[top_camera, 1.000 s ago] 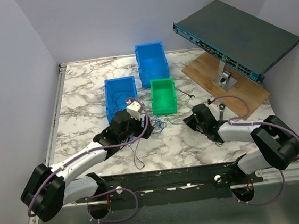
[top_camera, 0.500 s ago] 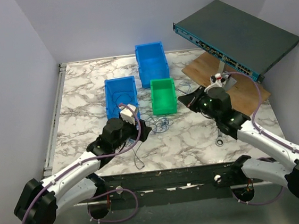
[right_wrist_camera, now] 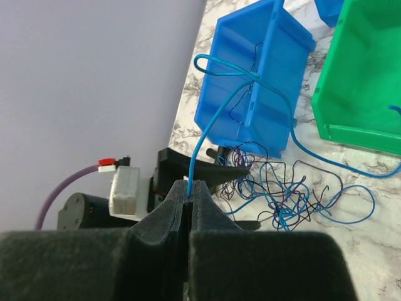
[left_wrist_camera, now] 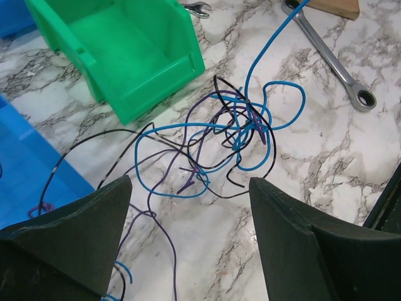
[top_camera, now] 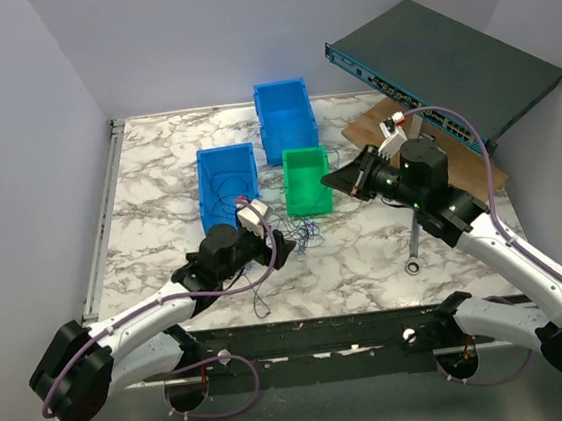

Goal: Untangle the cables

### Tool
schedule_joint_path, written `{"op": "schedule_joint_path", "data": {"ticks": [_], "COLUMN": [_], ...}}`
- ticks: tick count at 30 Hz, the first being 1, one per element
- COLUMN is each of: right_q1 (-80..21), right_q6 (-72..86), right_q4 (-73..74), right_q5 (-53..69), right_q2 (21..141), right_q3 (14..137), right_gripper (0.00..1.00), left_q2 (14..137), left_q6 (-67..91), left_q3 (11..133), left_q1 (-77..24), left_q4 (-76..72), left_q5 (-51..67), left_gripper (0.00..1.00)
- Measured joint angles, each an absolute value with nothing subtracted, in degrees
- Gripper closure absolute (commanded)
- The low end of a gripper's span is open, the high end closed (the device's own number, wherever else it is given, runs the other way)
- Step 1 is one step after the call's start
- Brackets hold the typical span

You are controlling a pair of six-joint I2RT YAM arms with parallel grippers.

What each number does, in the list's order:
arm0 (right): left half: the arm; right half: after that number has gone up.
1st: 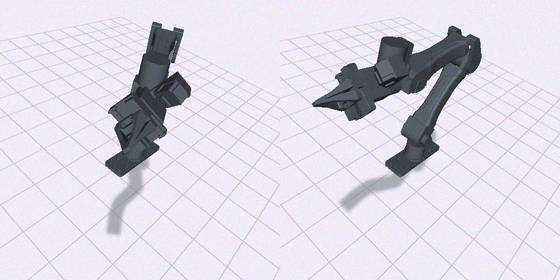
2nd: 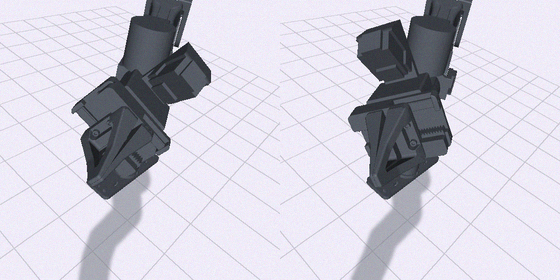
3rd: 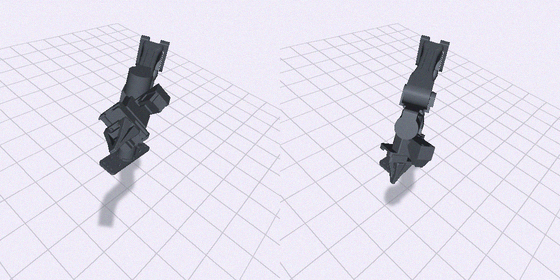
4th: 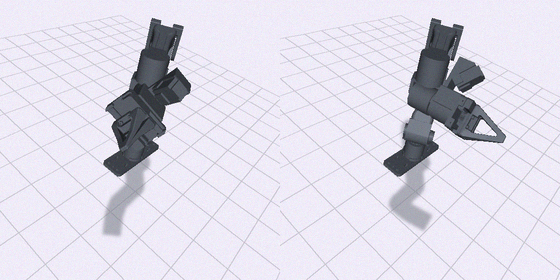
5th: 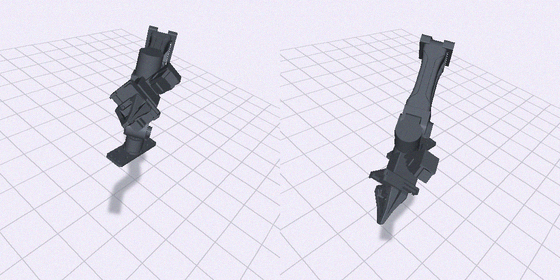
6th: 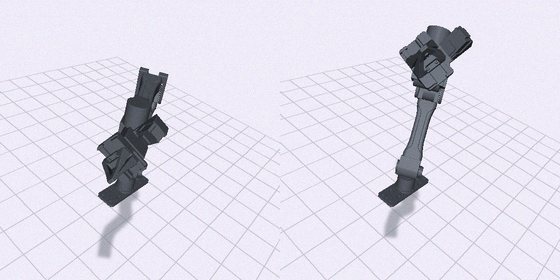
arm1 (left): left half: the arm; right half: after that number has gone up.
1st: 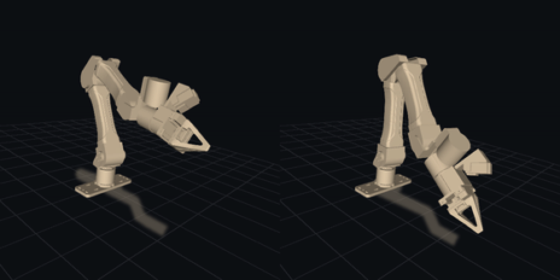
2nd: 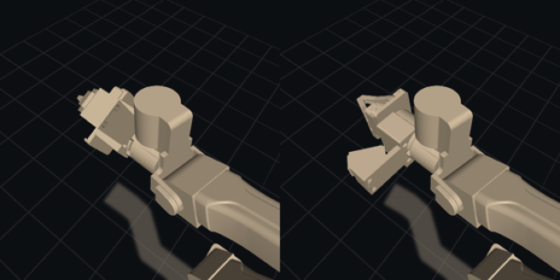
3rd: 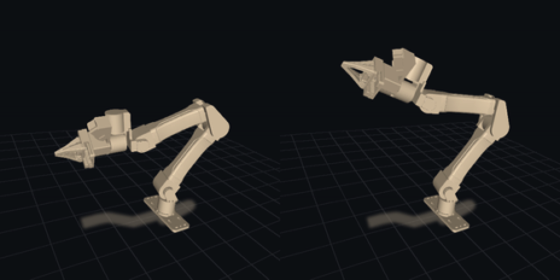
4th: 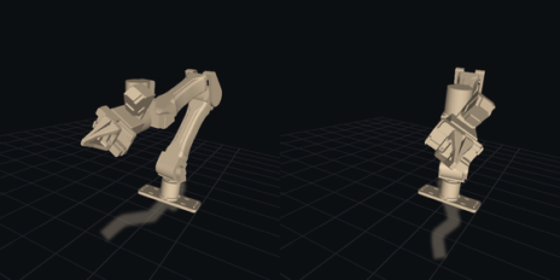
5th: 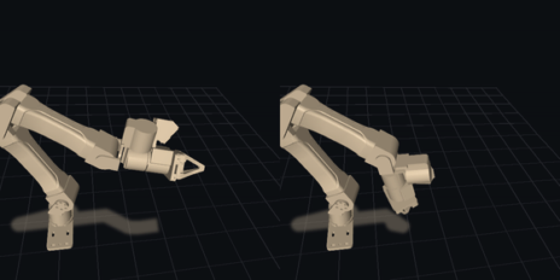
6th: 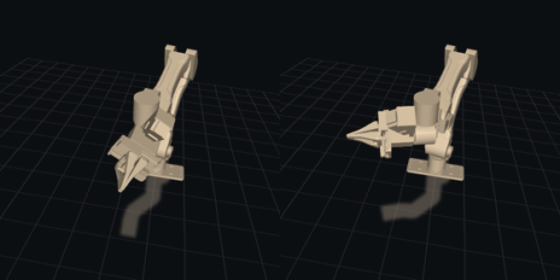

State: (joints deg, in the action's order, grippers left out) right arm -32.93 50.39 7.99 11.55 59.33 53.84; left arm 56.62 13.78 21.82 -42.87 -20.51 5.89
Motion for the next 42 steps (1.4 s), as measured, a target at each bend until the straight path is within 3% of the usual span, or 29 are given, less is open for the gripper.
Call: {"op": "schedule_joint_path", "data": {"ticks": [4,6,9,11,15,19,32,37,42], "right_q1": [-32.93,-32.93,-32.93,-32.93,-32.99,-32.99,-32.93,-32.91,-32.88], "right_q6": [49.65,49.54,49.58,49.69,49.87,49.04,40.58,36.84,34.11], "right_q4": [10.24,10.83,11.90,12.64,16.43,22.70,32.60,33.12,32.03], "right_q5": [12.73,13.15,13.85,13.85,9.65,-3.70,-48.73,-48.58,-35.59], "right_q2": [58.81,58.43,57.87,57.19,53.76,47.31,33.06,32.86,39.92], "right_q3": [55.68,56.25,57.47,58.35,61.08,64.75,73.54,73.01,70.83], "right_gripper": [0.99,0.99,0.99,0.99,0.99,0.99,0.99,0.99,0.99], "left_q2": [62.28,65.49,70.81,74.63,81.08,81.28,65.56,53.34,43.94], "left_q6": [11.94,11.25,10.50,9.80,9.85,10.96,20.56,21.78,22.00], "left_q3": [24.91,27.33,31.81,35.07,41.06,41.32,28.03,22.59,18.02], "left_q1": [-44.82,-45.71,-46.65,-46.81,-46.89,-46.28,-31.55,-31.55,-31.55], "left_q4": [-20.45,-20.18,-17.72,-15.70,-9.28,-6.42,-6.39,-8.38,-11.44], "left_q5": [5.89,5.91,5.93,6.04,4.45,3.05,1.08,-0.99,-0.86], "left_gripper": [0.22,0.29,0.67,1.00,1.00,1.00,1.00,1.00,1.00]}}
